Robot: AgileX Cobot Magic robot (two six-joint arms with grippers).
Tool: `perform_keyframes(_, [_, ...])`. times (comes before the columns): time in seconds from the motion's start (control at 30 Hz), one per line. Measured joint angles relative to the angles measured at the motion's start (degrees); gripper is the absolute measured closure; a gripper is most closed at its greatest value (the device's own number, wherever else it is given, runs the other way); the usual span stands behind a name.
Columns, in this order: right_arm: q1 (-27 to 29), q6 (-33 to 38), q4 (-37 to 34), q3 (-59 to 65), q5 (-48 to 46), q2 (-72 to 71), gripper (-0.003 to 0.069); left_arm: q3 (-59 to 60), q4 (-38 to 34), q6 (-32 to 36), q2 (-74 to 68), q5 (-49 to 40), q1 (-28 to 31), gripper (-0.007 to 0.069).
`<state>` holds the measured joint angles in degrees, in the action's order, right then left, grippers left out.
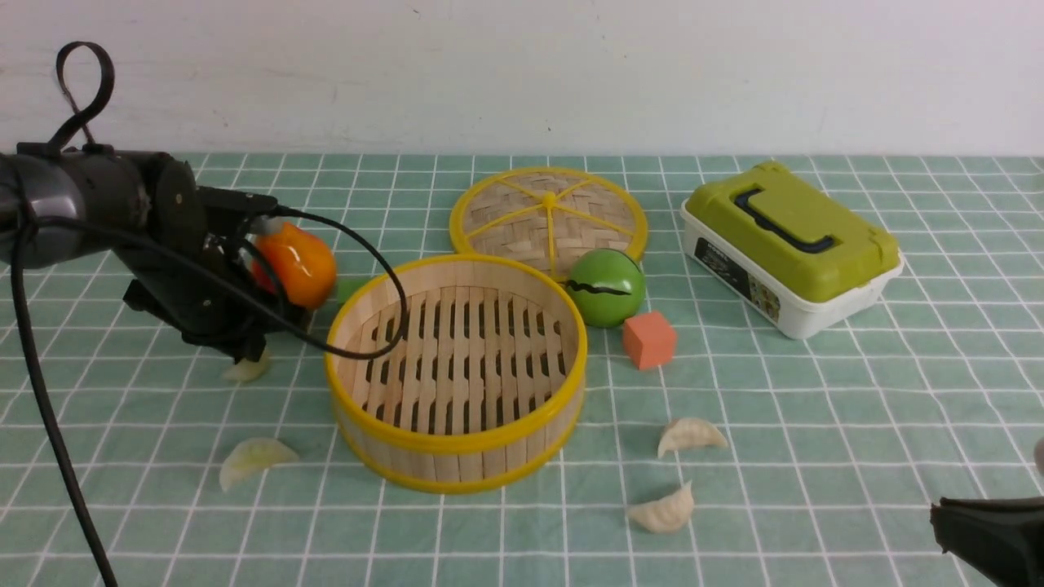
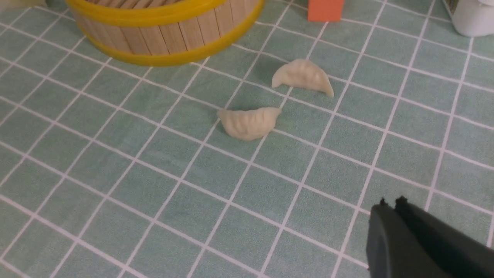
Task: Put the dumplings into the steamer on the table with the blue tablecloth.
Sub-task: 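Reach for and grasp a dumpling on the table with the left gripper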
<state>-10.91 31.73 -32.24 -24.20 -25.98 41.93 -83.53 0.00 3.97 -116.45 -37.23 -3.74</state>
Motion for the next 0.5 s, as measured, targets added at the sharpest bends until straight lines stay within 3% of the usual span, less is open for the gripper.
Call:
perform_keyframes(0.27, [0.0,0.0,-0.3,0.0,0.0,0.0,0.0638,-1.3,-0.7,-5.9,0.0,-2.9,-0.1,0.0629])
perform_keyframes(0.4, [0.0,0.0,-0.4,0.0,0.0,0.0,0.0637,-1.3,-0.8,-6.7,-0.2,-2.8,-0.1,0.0516])
perform_keyframes(0.5, [0.0,0.0,-0.4,0.0,0.0,0.0,0.0636,-1.3,-0.6,-6.7,-0.3,-2.5,-0.1,0.0372])
